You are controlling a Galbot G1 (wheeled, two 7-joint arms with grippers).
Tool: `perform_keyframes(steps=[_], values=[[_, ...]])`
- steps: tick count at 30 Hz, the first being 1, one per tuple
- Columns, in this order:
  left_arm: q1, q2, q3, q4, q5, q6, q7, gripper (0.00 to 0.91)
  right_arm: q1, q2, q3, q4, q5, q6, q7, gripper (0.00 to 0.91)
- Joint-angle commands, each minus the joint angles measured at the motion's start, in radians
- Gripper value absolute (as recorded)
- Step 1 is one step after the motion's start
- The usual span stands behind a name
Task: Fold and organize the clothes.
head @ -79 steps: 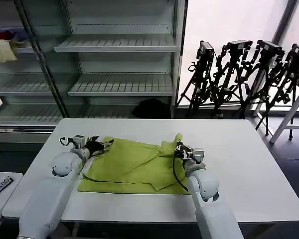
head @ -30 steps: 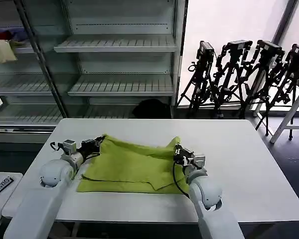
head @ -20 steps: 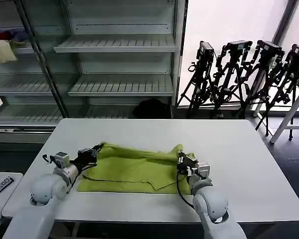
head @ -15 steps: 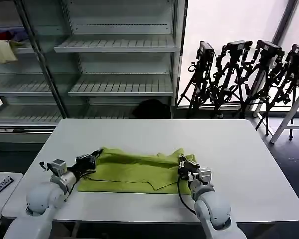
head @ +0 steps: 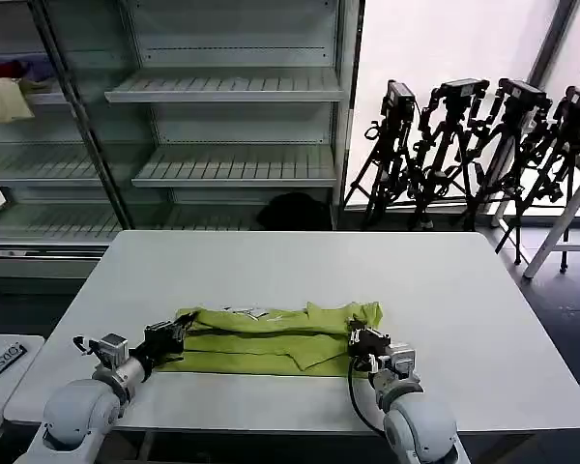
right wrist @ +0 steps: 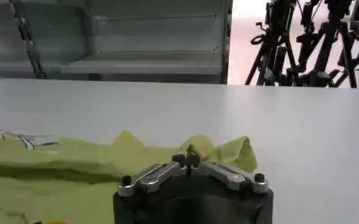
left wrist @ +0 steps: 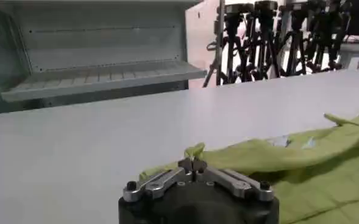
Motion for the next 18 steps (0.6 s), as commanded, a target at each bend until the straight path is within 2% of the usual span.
perform_keyframes(steps=[1, 2, 3, 6, 10, 12, 18], values=[[0.032, 0.001, -0.011, -0.030, 0.058, 0.012, -0.006, 0.353, -0.019, -0.002, 0.000, 0.013, -0.057, 0.000, 0.001, 0.907], [0.033, 0.001, -0.011, -0.034, 0.062, 0.013, -0.006, 0.353, -0.019, -0.001, -0.002, 0.010, -0.062, 0.000, 0.004, 0.907], [0.037, 0.000, -0.010, -0.041, 0.075, 0.014, -0.008, 0.907, -0.019, 0.001, -0.003, 0.008, -0.095, 0.000, 0.006, 0.907], [0.046, -0.009, -0.004, -0.056, 0.120, 0.010, -0.027, 0.907, -0.023, 0.014, -0.007, -0.001, -0.242, 0.001, 0.015, 0.907], [0.056, -0.019, -0.001, -0.069, 0.145, 0.010, -0.045, 0.907, -0.032, 0.031, -0.010, -0.014, -0.390, 0.002, 0.021, 0.907], [0.061, -0.024, -0.003, -0.080, 0.146, 0.010, -0.052, 0.907, -0.036, 0.039, -0.007, -0.016, -0.411, 0.002, 0.020, 0.907], [0.073, -0.068, -0.012, -0.127, 0.100, -0.010, -0.136, 0.907, -0.042, 0.040, 0.002, -0.015, -0.399, 0.008, 0.021, 0.907]])
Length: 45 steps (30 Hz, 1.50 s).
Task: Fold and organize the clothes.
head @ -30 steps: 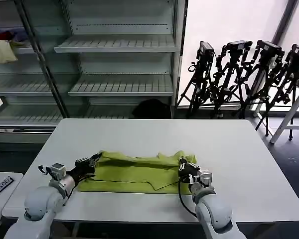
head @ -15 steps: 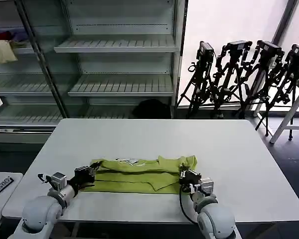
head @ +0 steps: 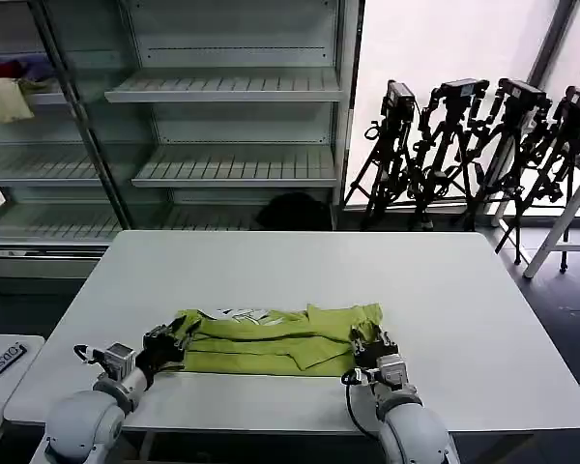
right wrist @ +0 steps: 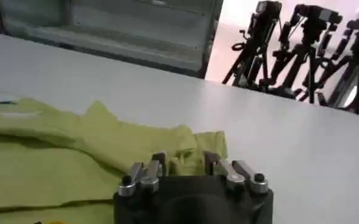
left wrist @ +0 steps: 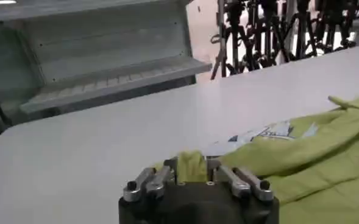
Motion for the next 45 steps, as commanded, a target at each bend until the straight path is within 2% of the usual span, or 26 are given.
perform_keyframes(steps=[1, 5, 6, 10, 17, 22, 24, 26, 27, 28, 30, 40, 45], values=[[0.025, -0.047, -0.007, -0.058, -0.017, -0.013, -0.097, 0.907, -0.006, 0.008, 0.004, 0.001, -0.105, 0.012, 0.002, 0.907], [0.076, -0.097, -0.008, -0.079, -0.014, -0.035, -0.209, 0.907, -0.002, 0.006, 0.039, 0.056, 0.064, 0.102, 0.019, 0.907], [0.084, -0.108, -0.009, -0.077, 0.003, -0.035, -0.226, 0.907, 0.004, -0.001, 0.047, 0.068, 0.120, 0.113, 0.026, 0.907], [0.108, -0.157, -0.007, -0.060, 0.010, -0.032, -0.294, 0.907, 0.046, -0.033, 0.076, 0.089, 0.244, 0.125, 0.048, 0.907], [0.099, -0.185, -0.015, -0.019, -0.068, -0.031, -0.346, 0.907, 0.078, -0.046, 0.091, 0.081, 0.284, 0.108, 0.058, 0.907], [0.094, -0.184, -0.010, -0.020, -0.114, -0.003, -0.351, 0.756, 0.076, -0.036, 0.082, 0.072, 0.281, 0.108, 0.057, 0.907], [0.097, -0.183, -0.004, -0.021, -0.122, 0.000, -0.351, 0.584, 0.078, -0.034, 0.081, 0.068, 0.282, 0.107, 0.058, 0.907], [0.096, -0.184, 0.003, -0.017, -0.125, 0.004, -0.354, 0.464, 0.080, -0.035, 0.081, 0.065, 0.282, 0.105, 0.059, 0.907], [0.094, -0.185, 0.007, -0.015, -0.129, 0.005, -0.356, 0.252, 0.081, -0.037, 0.082, 0.064, 0.283, 0.104, 0.059, 0.907], [0.092, -0.186, 0.010, -0.013, -0.133, 0.008, -0.358, 0.202, 0.081, -0.037, 0.083, 0.064, 0.283, 0.104, 0.059, 0.907], [0.086, -0.186, 0.021, -0.011, -0.142, 0.015, -0.364, 0.030, 0.082, -0.038, 0.084, 0.064, 0.283, 0.102, 0.059, 0.907], [0.059, -0.194, 0.054, -0.005, -0.157, 0.031, -0.379, 0.010, 0.084, -0.043, 0.091, 0.062, 0.284, 0.099, 0.061, 0.907], [0.051, -0.195, 0.064, -0.003, -0.163, 0.007, -0.390, 0.000, 0.085, -0.046, 0.092, 0.063, 0.286, 0.096, 0.063, 0.907]])
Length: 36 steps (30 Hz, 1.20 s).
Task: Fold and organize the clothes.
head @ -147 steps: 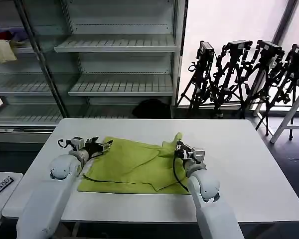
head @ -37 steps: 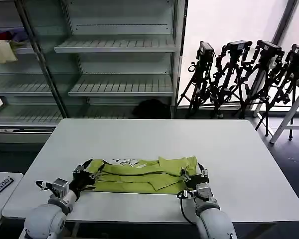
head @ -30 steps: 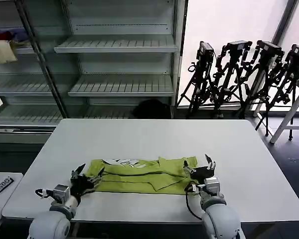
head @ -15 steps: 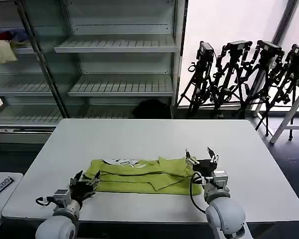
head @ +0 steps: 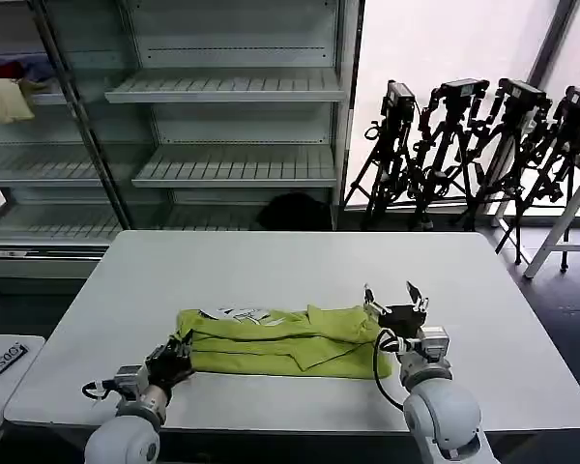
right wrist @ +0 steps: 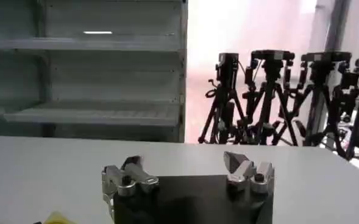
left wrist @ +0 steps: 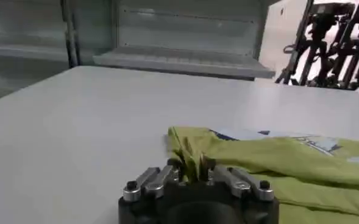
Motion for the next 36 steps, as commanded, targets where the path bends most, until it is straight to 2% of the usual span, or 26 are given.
perform_keyframes(steps=[1, 7, 10, 16, 19, 24, 26, 29, 35, 36], values=[[-0.004, -0.007, 0.013, 0.003, -0.016, -0.019, -0.016, 0.000, 0.003, -0.001, 0.002, 0.002, 0.009, 0.001, 0.002, 0.907], [0.006, -0.001, -0.033, -0.011, 0.032, -0.085, 0.044, 0.000, 0.001, -0.002, 0.008, -0.001, 0.010, 0.000, 0.001, 0.907], [0.027, 0.015, -0.153, -0.038, 0.097, -0.098, 0.145, 0.000, 0.002, -0.006, 0.027, -0.006, 0.016, -0.002, -0.003, 0.907], [0.072, 0.126, -0.447, -0.007, 0.197, -0.136, 0.338, 0.000, 0.008, -0.027, 0.043, -0.030, 0.046, 0.001, -0.001, 0.907], [0.088, 0.203, -0.531, 0.028, 0.217, -0.148, 0.397, 0.000, 0.010, -0.025, 0.043, -0.043, 0.047, 0.002, -0.003, 0.907], [0.075, 0.270, -0.604, 0.040, 0.264, -0.159, 0.419, 0.000, 0.014, -0.022, 0.032, -0.058, 0.046, 0.002, 0.000, 0.907], [0.065, 0.278, -0.608, 0.023, 0.273, -0.150, 0.416, 0.000, 0.015, -0.019, 0.029, -0.060, 0.045, 0.001, 0.000, 0.907], [0.073, 0.253, -0.559, -0.049, 0.248, -0.115, 0.398, 0.000, 0.012, -0.018, 0.029, -0.060, 0.044, 0.000, 0.000, 0.907], [0.107, 0.133, -0.295, -0.263, 0.183, -0.040, 0.307, 0.000, 0.005, -0.024, 0.030, -0.061, 0.041, 0.000, 0.001, 0.907], [0.098, 0.100, -0.217, -0.288, 0.183, -0.024, 0.289, 0.000, 0.003, -0.024, 0.031, -0.060, 0.039, 0.000, 0.001, 0.907]])
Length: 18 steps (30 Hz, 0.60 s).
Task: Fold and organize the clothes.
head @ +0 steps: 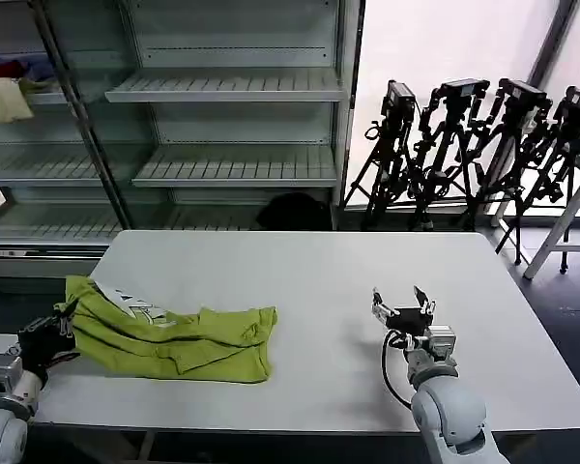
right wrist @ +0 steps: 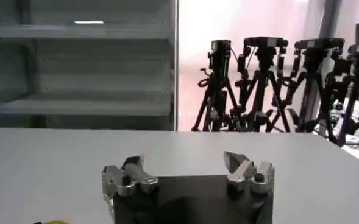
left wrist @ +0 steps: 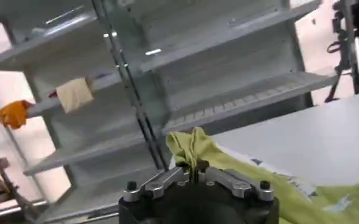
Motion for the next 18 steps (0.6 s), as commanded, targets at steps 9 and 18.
perform_keyframes(steps=[9, 18], values=[[-0.040, -0.151, 0.504, -0.178, -0.028, 0.126, -0.111, 0.000, -0.022, -0.003, -0.002, 0.001, -0.008, 0.005, -0.003, 0.907], [-0.066, -0.167, 0.563, -0.134, -0.066, 0.150, -0.156, 0.010, -0.021, 0.001, -0.010, -0.003, -0.013, 0.009, -0.002, 0.907]])
